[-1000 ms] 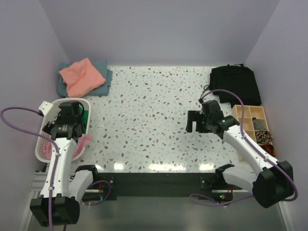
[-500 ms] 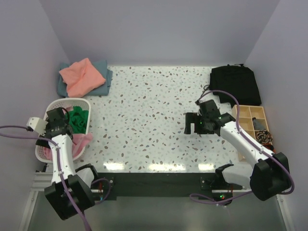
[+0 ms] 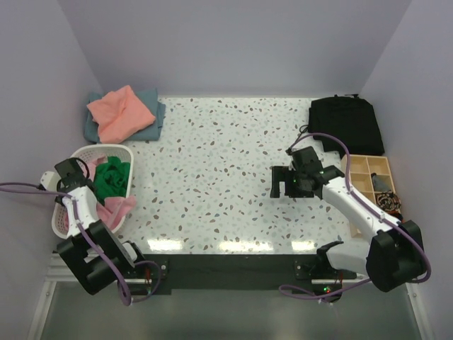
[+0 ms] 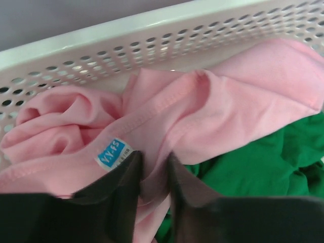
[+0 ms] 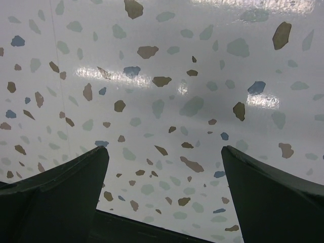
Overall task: Fold and stack the t-shirts
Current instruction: Grab crumpled tshirt from bin with the left arm, then move the tshirt to the center of the board
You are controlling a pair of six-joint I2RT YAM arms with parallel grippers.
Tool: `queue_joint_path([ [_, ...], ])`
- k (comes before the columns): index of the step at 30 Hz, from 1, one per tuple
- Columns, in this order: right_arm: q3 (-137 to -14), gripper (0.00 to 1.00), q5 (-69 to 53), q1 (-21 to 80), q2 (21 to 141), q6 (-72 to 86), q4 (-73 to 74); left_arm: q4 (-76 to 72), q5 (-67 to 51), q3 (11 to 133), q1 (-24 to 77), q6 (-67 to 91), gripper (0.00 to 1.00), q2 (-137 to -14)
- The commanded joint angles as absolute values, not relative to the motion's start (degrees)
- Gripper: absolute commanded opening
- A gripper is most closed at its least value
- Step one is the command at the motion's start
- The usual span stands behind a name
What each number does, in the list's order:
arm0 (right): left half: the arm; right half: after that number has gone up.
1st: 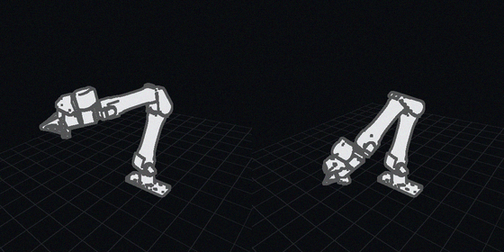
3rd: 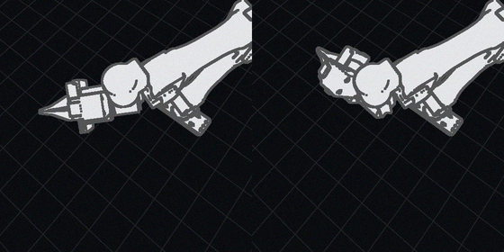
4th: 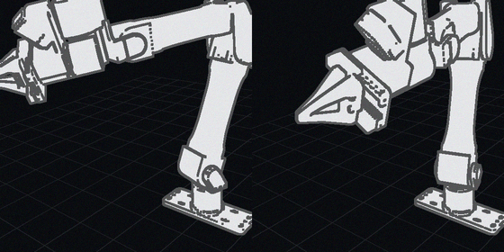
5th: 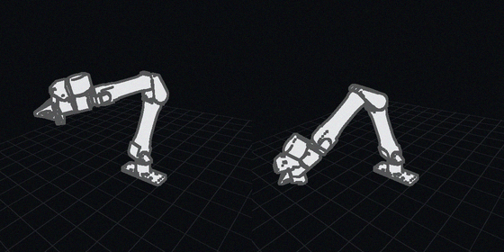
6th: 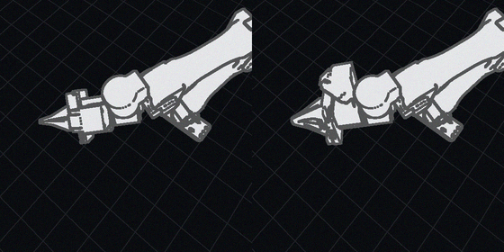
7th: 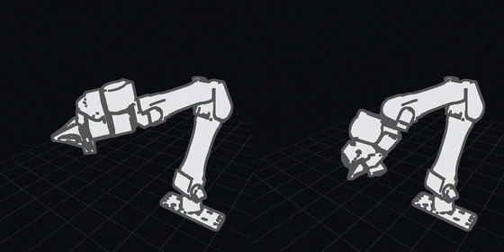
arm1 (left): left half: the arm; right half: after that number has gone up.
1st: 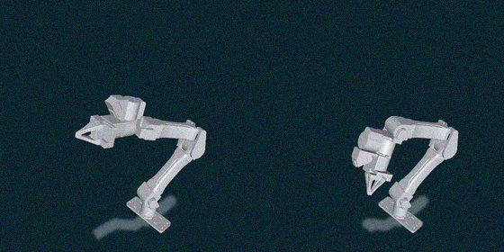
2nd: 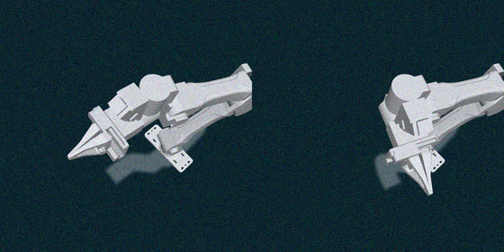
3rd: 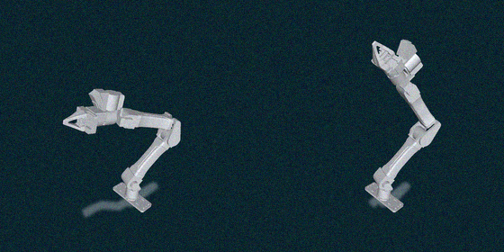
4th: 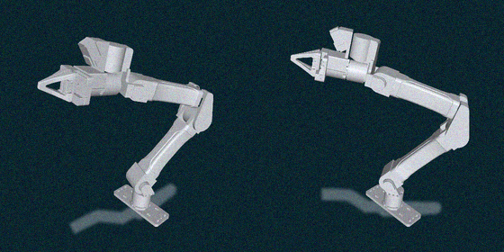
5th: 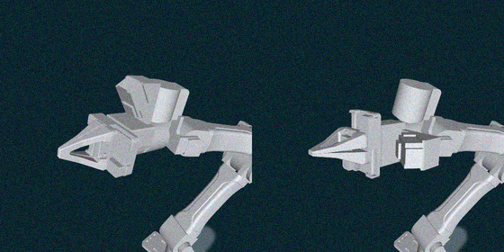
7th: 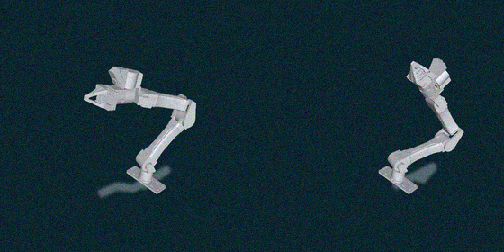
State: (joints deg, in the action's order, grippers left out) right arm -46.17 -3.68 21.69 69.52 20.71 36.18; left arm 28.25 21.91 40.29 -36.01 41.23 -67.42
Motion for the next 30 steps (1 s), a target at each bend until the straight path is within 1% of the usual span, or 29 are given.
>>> queue_joint_path([
  [1,-46.6,0.98,-5.3,21.6,70.3,20.4,34.6,23.1,15.6,41.7,-37.2,37.5,0.00,-67.1],
  [5,-46.0,0.98,-5.5,21.7,70.9,20.3,33.8,23.3,14.2,43.1,-37.1,36.0,0.00,-65.4],
  [8,-45.8,0.99,-6.0,21.7,71.8,20.3,33.0,23.8,13.1,45.4,-37.1,33.4,0.00,-60.7],
  [10,-45.7,0.99,-6.4,21.6,72.5,20.3,32.1,24.0,11.8,49.3,-37.0,31.7,0.00,-56.9],
  [13,-45.6,0.98,-7.0,21.6,73.9,20.3,30.8,26.4,3.8,57.2,-37.1,28.5,0.00,-54.2],
  [14,-45.9,0.97,-7.2,21.6,74.4,20.3,30.4,25.8,-3.4,58.4,-37.0,26.8,0.00,-53.5],
  [16,-46.3,0.96,-7.7,21.7,75.5,20.3,30.1,25.2,-8.9,61.7,-37.0,27.0,0.00,-51.7],
  [17,-46.8,0.95,-7.9,21.7,75.6,20.3,30.0,25.0,-16.3,62.7,-36.9,27.5,0.00,-51.4],
  [18,-46.8,0.95,-8.2,21.7,75.8,20.4,29.6,24.6,-19.7,63.9,-36.7,28.4,0.00,-51.2],
  [19,-47.0,0.95,-8.3,21.7,75.8,20.7,29.5,21.7,-26.0,63.8,-36.2,29.8,0.00,-51.1],
  [24,-47.6,0.95,-8.5,21.6,74.9,21.2,29.2,15.9,-37.2,69.4,-32.2,35.6,0.00,-51.0],
  [27,-47.2,0.94,-8.4,21.6,73.7,21.4,29.2,9.2,-42.7,72.7,-25.7,37.8,0.00,-52.5],
  [28,-47.1,0.94,-8.4,21.7,73.5,21.5,29.2,5.4,-43.8,73.0,-23.7,38.7,0.00,-53.0],
  [29,-46.8,0.94,-8.2,21.7,73.0,21.7,29.2,1.7,-46.9,72.7,-19.7,42.0,0.00,-53.7],
  [30,-46.6,0.94,-8.2,21.6,72.3,21.9,29.1,-4.3,-48.1,72.4,-17.7,43.3,0.00,-54.2],
])
